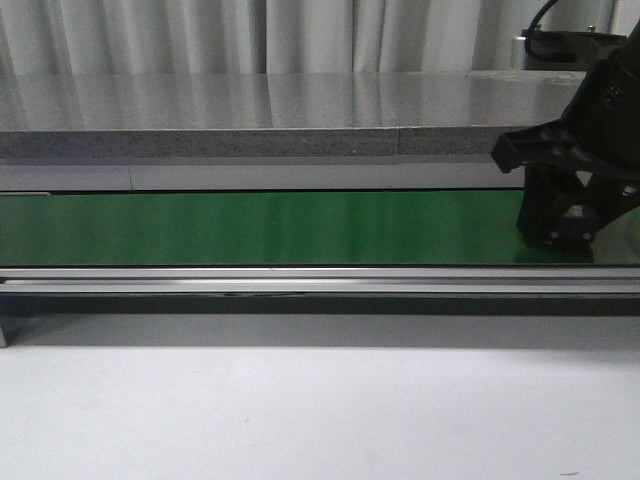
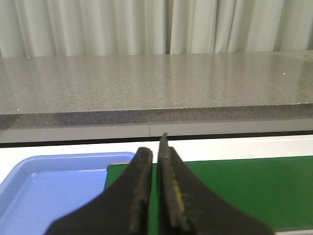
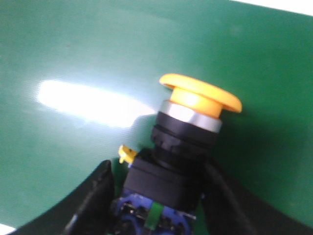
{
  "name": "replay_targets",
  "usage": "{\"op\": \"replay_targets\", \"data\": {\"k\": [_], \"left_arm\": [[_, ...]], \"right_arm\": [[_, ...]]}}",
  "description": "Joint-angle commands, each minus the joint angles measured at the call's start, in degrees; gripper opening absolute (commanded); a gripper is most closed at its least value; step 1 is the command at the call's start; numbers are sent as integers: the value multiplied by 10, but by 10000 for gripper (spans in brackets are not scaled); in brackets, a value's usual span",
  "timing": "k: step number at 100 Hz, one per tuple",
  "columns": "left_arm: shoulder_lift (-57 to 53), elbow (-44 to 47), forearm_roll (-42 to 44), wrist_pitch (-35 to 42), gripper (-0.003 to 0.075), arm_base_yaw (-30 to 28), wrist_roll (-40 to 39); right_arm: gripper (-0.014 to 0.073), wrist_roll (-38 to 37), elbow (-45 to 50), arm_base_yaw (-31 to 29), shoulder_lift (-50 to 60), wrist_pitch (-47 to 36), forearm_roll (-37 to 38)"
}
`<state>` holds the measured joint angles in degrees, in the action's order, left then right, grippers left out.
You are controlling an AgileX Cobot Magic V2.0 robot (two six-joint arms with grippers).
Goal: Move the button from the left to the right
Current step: 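Grasp the button at the belt's far end with the right gripper, then carry the button off the belt and lower it into the green bin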
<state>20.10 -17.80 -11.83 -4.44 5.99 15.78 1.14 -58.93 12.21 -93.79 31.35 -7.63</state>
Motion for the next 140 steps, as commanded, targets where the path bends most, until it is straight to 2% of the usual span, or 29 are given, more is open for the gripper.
{"op": "replay_targets", "data": {"k": [1,23,41,64,94,120,140], "left_arm": [[2,-16,-6,49,5,5,-1],[2,-16,-6,49,5,5,-1],[2,-16,-6,49,5,5,-1],[2,-16,-6,49,5,5,-1],[2,-16,-6,49,5,5,-1],[2,-16,-6,49,5,5,-1],[2,-16,-6,49,5,5,-1]], "right_arm": [[162,4,-43,0,19,23,5],[162,4,-126,-12,36,102,76],[162,15,-166,-65,58,135,140],[162,58,-166,-183,59,119,150],[162,94,-166,-317,18,18,150],[162,94,-166,-373,-47,10,150],[162,95,-166,-382,-82,28,149]]}}
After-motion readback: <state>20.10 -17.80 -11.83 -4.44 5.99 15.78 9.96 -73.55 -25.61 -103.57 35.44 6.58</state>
